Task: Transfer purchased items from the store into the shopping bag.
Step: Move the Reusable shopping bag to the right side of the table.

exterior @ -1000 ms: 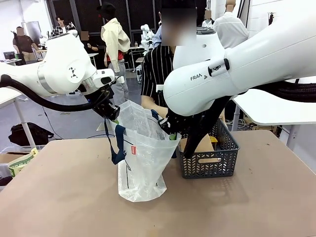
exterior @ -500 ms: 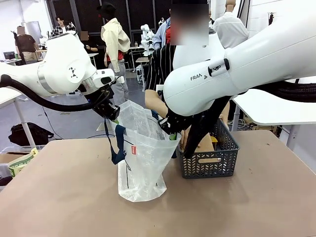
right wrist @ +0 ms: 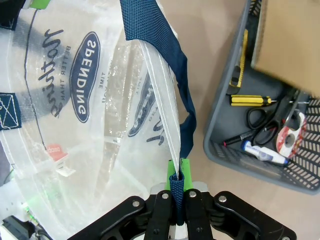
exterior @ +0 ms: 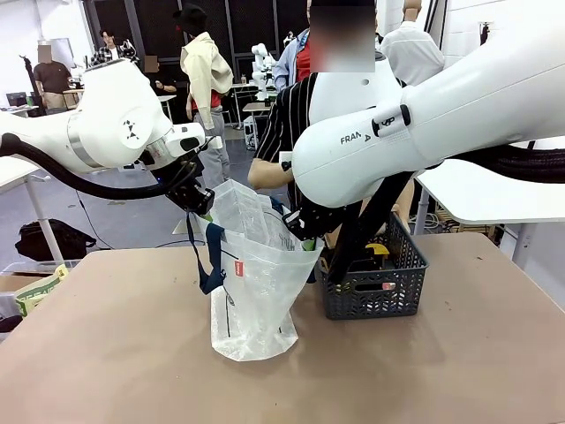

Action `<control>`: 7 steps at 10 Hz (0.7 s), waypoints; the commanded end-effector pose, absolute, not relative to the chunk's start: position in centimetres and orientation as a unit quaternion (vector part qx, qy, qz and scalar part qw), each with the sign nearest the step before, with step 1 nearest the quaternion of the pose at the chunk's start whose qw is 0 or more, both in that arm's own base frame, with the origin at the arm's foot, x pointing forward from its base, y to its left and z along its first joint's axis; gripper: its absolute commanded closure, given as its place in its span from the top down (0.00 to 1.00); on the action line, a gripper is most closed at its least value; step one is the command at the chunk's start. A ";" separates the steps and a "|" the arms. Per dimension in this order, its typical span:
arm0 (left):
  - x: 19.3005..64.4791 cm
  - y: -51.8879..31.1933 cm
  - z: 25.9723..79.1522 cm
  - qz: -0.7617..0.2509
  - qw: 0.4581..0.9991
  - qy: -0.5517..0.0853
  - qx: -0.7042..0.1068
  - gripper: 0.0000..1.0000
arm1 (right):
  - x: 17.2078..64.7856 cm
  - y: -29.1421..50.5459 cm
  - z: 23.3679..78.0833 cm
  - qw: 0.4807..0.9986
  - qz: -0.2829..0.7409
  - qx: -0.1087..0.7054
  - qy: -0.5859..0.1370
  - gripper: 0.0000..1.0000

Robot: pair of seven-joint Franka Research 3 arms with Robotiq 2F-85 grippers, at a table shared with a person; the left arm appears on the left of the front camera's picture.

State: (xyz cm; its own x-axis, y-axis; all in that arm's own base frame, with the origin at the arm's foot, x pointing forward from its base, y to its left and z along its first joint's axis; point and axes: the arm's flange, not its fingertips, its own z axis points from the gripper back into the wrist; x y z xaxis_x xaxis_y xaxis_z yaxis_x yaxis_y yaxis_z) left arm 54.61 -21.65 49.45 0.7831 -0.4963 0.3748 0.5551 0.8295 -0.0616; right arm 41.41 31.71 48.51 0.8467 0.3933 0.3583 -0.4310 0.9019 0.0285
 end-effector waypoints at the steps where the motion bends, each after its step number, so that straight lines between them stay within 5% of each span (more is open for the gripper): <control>1: 54.6 -21.5 49.5 -0.278 0.940 -0.180 -0.083 0.00 | 41.6 31.7 48.6 0.957 0.219 0.064 -0.179 0.00; 7: 54.6 -21.5 49.5 -0.278 0.940 -0.180 -0.083 0.00 | 41.6 31.7 48.6 0.957 0.219 0.064 -0.179 0.00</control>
State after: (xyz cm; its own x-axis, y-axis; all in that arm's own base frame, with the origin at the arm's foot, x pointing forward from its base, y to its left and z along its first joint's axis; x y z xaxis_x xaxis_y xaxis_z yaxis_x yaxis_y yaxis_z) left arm 54.61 -21.65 49.45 0.7831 -0.4963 0.3748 0.5551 0.8295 -0.0616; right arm 41.41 31.71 48.51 0.8467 0.3933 0.3583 -0.4310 0.9019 0.0285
